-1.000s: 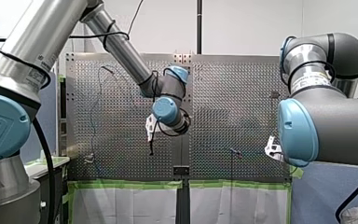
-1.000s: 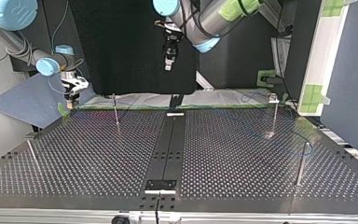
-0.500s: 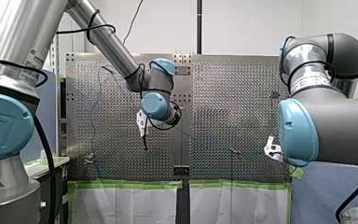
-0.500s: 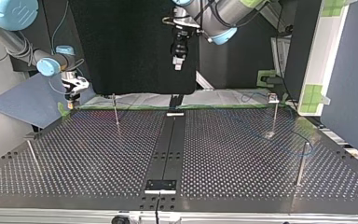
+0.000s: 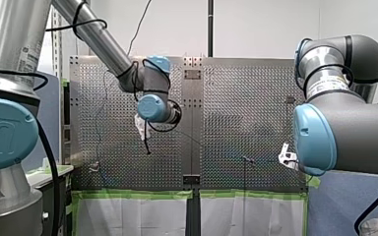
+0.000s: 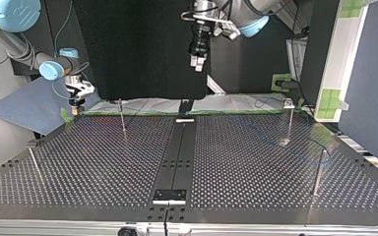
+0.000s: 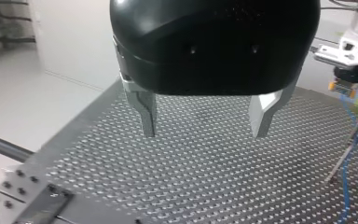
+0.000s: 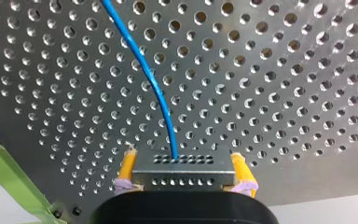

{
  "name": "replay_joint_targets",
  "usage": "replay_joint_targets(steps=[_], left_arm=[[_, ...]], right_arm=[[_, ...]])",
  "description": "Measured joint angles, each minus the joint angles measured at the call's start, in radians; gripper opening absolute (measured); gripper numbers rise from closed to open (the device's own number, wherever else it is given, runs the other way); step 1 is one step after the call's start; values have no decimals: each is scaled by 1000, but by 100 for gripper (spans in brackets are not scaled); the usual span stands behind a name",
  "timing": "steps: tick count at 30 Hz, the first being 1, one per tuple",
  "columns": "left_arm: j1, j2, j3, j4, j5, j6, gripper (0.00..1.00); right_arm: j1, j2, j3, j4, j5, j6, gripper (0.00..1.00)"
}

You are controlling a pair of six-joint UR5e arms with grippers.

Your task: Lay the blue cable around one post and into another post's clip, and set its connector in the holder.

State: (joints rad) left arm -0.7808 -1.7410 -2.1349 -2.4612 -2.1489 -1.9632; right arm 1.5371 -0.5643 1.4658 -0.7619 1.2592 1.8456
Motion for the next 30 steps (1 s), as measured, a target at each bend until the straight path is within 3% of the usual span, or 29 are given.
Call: replay_joint_targets(steps=[12,30], left_arm=[[22,101,-104,104,8,5,98],[49,129,-253,253,34,13,98]], right_arm=[[1,0,0,-2,-5,0,0],[2,0,-3,-2,-5,0,0]])
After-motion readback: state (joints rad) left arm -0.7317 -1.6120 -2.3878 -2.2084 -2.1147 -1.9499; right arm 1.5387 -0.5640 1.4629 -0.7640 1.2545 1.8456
